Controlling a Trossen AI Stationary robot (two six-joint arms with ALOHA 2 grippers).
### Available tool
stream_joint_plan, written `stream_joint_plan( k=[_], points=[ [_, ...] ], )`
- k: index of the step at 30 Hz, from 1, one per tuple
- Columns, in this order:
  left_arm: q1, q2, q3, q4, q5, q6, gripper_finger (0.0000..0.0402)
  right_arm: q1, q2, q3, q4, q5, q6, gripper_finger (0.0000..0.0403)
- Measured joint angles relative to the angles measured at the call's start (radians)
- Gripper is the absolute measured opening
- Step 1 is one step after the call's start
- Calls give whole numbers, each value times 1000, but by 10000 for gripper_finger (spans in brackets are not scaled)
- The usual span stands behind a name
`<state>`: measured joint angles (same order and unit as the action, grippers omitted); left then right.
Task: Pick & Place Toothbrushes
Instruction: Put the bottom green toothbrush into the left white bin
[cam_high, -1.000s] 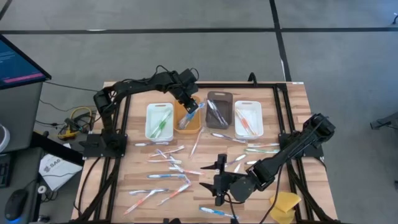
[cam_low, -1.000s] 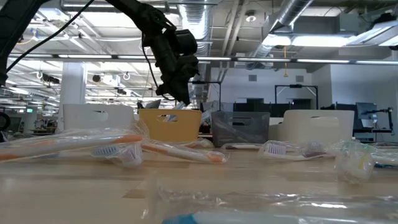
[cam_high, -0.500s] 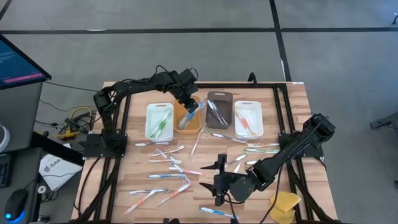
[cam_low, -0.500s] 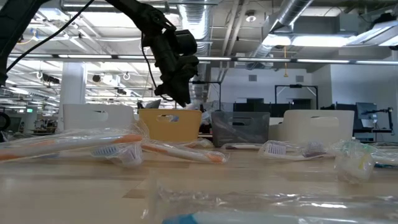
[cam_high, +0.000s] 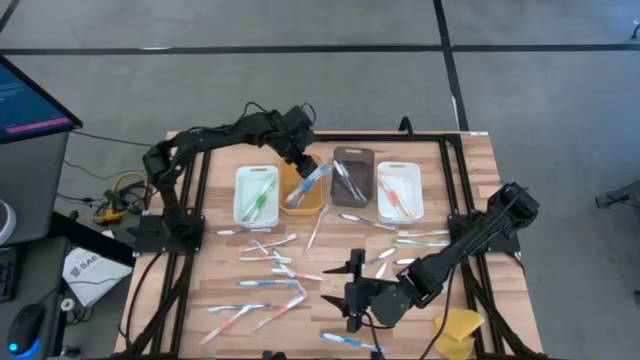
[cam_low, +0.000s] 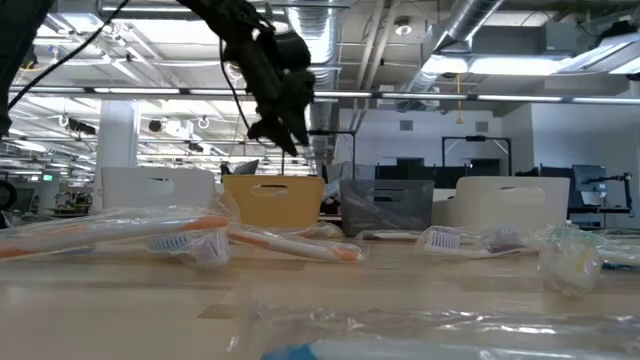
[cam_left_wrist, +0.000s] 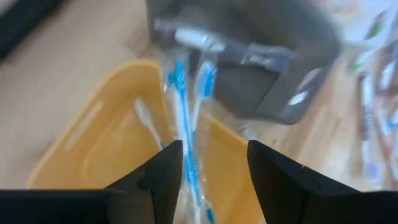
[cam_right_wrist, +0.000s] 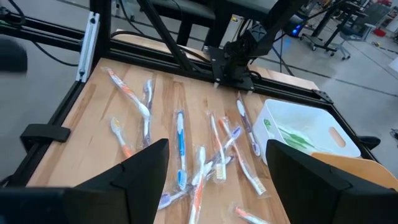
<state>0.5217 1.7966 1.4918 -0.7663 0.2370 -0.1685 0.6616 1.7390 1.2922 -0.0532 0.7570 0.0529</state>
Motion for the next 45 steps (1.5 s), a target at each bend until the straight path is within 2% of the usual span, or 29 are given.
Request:
stream_joint_plan(
  k=[9,13,16,24,30,34,36,40,45],
  points=[
    [-72,-267,-39,13,2,14,171,27,0,0,1,-1,-4,264],
    [-144,-393,-125,25,-1,55,172,29,0,0,1,-1,1,264],
    [-221,-490,-232,82,-2,70,172,32,0,0,1,-1,25,264],
    [-441,-696,-559,445,-3,-3,172,32,0,1,-42,-4,54,264],
    [-593,-769,-736,742,-3,-16,172,32,0,1,-157,-15,154,264],
    [-664,-772,-839,936,-3,-17,172,32,0,1,-243,-98,283,264],
    [-688,-768,-879,1012,-3,-17,172,34,0,1,-301,-184,359,264],
    [-720,-768,-939,1066,-3,-17,172,39,0,1,-410,-355,515,264],
    [-726,-768,-971,1078,-4,-16,172,35,0,1,-551,-457,759,264]
  ],
)
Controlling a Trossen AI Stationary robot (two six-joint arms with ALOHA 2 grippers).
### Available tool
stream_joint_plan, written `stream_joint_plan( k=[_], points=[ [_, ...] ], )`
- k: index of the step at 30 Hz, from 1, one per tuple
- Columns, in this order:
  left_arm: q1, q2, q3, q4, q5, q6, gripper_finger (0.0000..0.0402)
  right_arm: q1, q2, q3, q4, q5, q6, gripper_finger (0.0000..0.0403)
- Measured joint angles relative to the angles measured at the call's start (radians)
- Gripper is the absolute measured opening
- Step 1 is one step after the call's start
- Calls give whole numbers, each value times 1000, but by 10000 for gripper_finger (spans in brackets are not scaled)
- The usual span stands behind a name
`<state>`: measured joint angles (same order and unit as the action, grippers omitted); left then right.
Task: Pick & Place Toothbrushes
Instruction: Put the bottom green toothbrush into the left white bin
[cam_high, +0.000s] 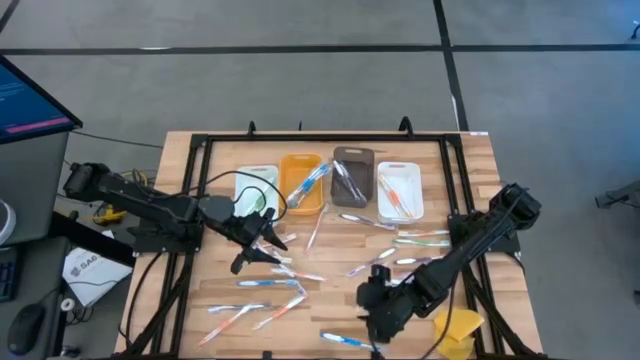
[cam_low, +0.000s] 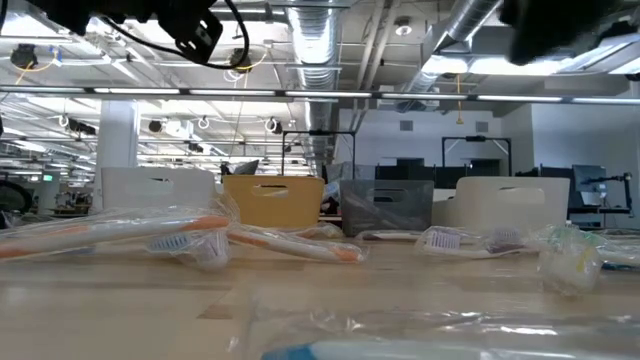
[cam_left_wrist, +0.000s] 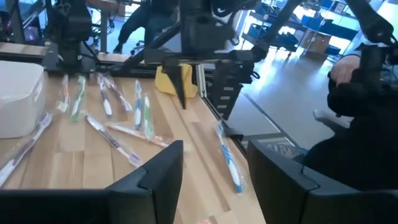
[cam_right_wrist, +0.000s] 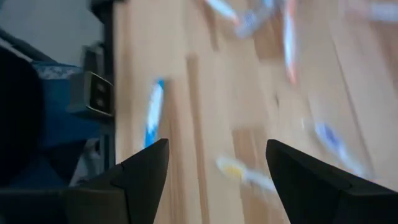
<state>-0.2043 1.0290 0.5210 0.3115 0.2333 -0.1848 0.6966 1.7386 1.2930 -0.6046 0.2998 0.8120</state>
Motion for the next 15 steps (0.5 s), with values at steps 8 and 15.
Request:
stream_joint_plan(
  k=[8,15],
  points=[
    [0,0,-7,26,0,26,172,-18,0,0,-366,-105,244,264],
    [0,0,-7,29,0,30,172,-17,0,-10,-468,-96,225,264]
  ],
)
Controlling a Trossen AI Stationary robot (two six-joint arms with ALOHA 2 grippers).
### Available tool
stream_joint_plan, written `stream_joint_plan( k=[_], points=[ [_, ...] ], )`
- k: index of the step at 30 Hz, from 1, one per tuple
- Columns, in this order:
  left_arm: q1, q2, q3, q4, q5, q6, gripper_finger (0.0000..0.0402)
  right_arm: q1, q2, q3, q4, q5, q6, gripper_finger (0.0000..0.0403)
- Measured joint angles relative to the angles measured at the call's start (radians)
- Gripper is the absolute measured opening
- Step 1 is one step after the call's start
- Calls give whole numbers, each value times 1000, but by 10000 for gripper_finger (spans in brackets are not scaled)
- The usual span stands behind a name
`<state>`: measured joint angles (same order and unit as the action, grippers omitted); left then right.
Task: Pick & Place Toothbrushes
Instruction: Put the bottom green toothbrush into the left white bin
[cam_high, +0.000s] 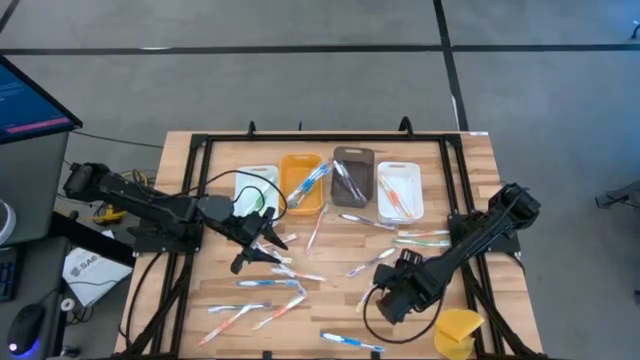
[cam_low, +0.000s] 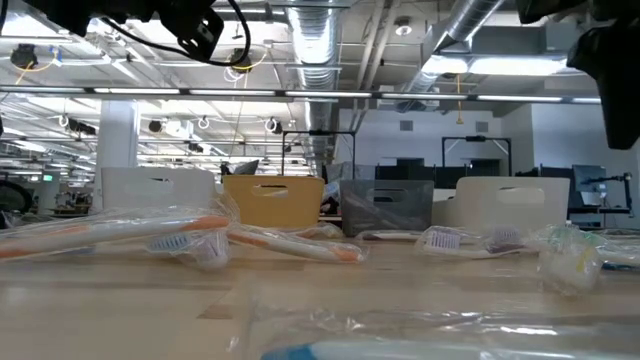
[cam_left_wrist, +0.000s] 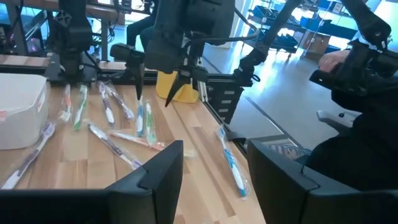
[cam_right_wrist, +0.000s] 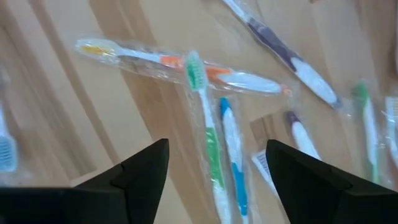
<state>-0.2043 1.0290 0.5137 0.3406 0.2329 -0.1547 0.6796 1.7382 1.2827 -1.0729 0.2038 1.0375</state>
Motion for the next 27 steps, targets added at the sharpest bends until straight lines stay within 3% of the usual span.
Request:
stream_joint_plan(
  k=[15,27],
  points=[
    [-21,0,0,-1,0,-6,172,-8,9,0,59,10,-204,264],
    [-27,0,0,-1,0,-7,172,-34,203,-1,110,-4,-278,264]
  ],
)
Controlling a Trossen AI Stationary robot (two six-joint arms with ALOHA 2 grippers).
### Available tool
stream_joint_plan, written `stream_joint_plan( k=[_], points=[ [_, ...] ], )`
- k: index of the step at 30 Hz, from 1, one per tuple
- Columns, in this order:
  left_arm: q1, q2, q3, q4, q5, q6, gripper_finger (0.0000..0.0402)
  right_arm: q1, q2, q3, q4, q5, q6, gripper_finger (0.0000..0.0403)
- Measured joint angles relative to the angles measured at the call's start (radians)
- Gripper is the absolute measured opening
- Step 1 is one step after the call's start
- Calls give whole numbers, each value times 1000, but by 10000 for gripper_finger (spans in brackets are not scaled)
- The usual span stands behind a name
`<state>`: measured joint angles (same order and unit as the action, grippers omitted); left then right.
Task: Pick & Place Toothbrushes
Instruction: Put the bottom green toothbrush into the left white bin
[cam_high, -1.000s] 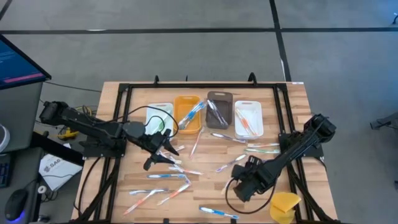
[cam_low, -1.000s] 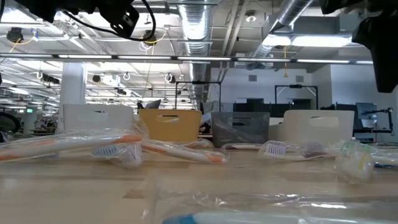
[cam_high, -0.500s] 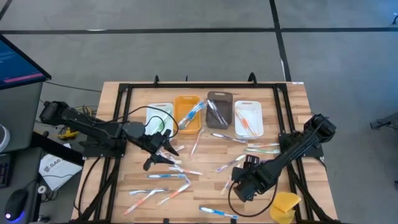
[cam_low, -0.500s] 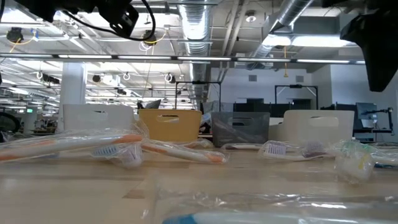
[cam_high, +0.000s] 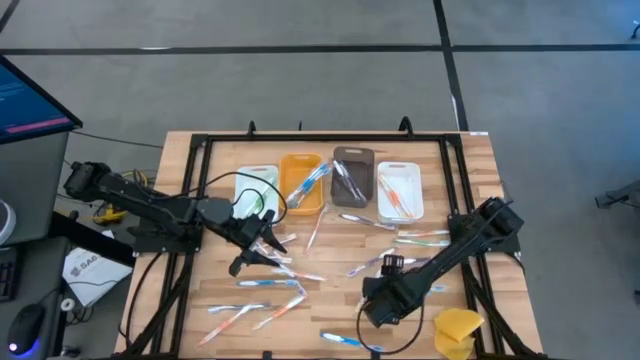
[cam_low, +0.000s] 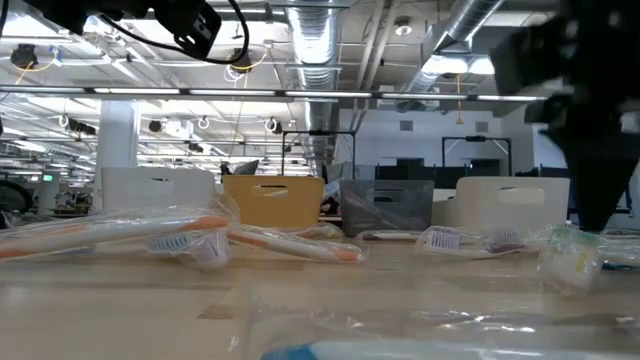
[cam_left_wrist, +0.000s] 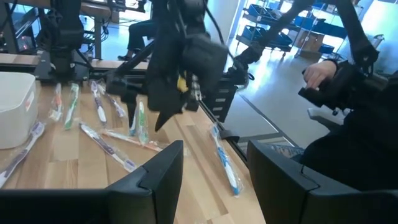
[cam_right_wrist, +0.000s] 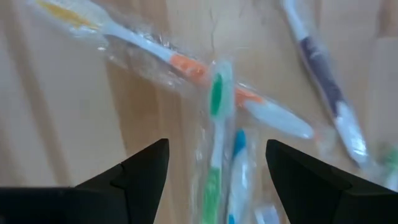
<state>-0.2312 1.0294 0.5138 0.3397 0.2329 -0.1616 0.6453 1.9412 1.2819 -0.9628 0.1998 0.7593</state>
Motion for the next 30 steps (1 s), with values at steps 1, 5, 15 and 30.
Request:
stream_joint_plan(
  k=[1,5,15,30],
  points=[
    [0,0,0,0,0,0,172,-4,16,0,5,-13,-4,264],
    [0,0,0,1,0,0,173,-23,60,6,8,-80,-11,264],
    [1,0,0,1,0,0,172,-59,55,4,41,-129,-11,256],
    [1,0,0,-1,0,0,173,-85,58,8,97,-215,-54,14]
  ],
)
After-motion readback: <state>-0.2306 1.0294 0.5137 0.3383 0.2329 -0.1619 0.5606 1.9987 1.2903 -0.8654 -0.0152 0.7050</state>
